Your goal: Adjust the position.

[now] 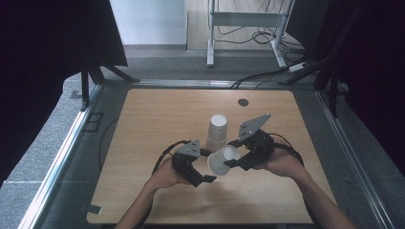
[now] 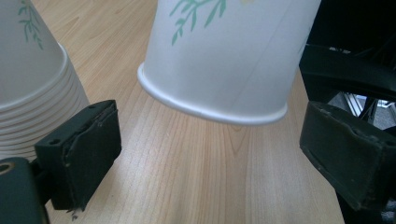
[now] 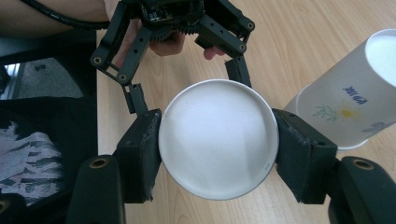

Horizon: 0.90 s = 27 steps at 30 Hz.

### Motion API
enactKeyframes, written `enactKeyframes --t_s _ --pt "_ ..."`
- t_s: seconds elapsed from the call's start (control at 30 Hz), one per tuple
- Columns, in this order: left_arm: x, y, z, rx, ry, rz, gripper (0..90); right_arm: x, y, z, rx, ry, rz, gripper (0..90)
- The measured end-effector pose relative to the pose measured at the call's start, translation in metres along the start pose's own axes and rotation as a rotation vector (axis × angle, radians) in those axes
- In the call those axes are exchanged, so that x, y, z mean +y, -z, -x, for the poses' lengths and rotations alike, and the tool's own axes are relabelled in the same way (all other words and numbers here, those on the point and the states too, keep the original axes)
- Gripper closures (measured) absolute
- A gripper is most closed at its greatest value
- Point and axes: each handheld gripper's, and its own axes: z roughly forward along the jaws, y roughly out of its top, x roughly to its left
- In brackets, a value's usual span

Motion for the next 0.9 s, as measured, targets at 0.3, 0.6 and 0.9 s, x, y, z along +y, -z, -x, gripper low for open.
enactKeyframes --t_s 0.3,0.6,0.9 --pt "-0.001 -0.004 0.003 -0.005 -0.014 0.011 6.4 -0.009 -0.005 0.000 0.010 0.007 0.040 36.5" --pt "-0.004 -0.012 0.004 -0.012 -0.020 0.004 6.7 -0.021 -0.011 0.000 0.030 0.013 0.082 36.5" --pt "-0.007 -0.019 0.005 0.008 -0.033 0.003 10.2 -0.028 -0.018 0.001 0.049 -0.003 0.107 36.5"
